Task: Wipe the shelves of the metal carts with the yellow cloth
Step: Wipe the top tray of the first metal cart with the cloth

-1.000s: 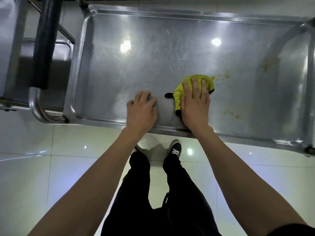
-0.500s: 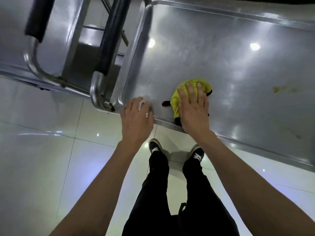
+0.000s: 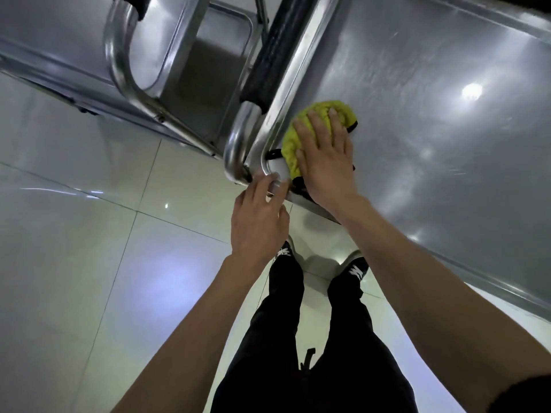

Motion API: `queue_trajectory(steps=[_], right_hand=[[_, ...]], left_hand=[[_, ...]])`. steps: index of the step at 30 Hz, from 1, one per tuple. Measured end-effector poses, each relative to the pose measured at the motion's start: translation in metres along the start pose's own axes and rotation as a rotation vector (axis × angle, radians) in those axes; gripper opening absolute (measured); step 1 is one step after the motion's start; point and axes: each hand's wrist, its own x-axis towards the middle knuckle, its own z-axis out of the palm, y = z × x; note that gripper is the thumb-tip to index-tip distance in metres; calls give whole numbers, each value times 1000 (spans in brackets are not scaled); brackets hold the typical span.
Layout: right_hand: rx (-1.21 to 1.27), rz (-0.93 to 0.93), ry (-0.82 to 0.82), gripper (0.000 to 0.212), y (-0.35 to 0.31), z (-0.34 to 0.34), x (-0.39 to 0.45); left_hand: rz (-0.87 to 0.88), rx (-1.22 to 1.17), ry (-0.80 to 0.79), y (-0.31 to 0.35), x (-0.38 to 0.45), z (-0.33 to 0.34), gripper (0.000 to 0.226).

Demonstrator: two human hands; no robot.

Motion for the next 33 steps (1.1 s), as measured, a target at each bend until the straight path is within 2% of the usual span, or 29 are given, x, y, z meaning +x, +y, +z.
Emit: queue_trajectory(steps=[3, 6, 9, 13, 20, 23, 27, 33], right_hand=[[-18, -23, -38, 50, -17, 6, 21], [-35, -18, -73, 52, -27, 9, 32], [-17, -111, -81, 51, -27, 6, 25], [5, -177, -79, 48, -28, 7, -13], [36, -127, -108, 48, -8, -2, -53], [34, -61, -85, 47, 12, -12, -81], [27, 29, -102, 47, 52, -27, -120], [22, 120, -109, 49, 109, -48, -170]], left_hand=[[73, -36, -19, -14, -5, -3, 49], [52, -76, -118, -28, -7, -8, 49], [48, -84, -160, -35, -12, -13, 56], [67, -30, -128, -30, -17, -12, 59], [-44, -15, -75, -10, -14, -14, 40], [-97, -13, -53, 6, -15, -13, 35], [-22, -28, 26, 50, -18, -4, 30], [114, -77, -56, 139, -16, 16, 28]])
